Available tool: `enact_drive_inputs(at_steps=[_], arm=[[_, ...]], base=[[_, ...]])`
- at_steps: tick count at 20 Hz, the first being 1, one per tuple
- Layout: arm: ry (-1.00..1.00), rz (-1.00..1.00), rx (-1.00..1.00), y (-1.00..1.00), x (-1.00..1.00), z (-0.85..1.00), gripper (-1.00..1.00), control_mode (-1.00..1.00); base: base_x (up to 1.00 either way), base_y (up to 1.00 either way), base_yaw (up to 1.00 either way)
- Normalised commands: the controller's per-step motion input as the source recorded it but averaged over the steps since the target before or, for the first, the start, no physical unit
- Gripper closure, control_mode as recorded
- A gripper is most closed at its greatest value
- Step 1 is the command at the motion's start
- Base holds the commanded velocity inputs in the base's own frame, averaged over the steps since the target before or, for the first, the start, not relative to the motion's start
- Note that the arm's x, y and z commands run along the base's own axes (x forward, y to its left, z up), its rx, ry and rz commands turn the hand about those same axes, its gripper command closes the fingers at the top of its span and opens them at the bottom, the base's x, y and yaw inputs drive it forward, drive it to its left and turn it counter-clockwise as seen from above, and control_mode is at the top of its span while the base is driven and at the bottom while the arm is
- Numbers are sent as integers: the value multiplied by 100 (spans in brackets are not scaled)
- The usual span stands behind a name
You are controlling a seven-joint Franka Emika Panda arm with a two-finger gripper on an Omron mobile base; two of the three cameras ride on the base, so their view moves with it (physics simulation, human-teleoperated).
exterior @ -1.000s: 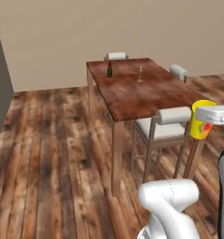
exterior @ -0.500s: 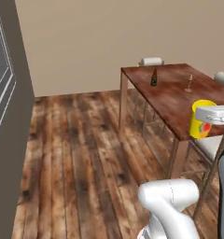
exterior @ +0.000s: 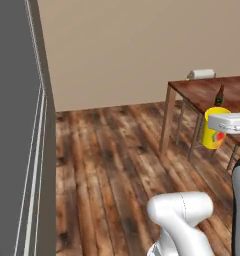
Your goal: Open the cabinet directly in front. Then move the beer and the cup to the dining counter with the candle on it.
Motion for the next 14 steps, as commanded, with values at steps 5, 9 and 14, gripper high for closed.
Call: enact_drive_inputs(at_steps=[5,9,14], arm=[[0,0,0,0,0,0,100,100],[0,0,0,0,0,0,100,100],[0,0,0,0,0,0,100,100]], base=[[95,34,-37],[72,29,-57],[43,14,-67]])
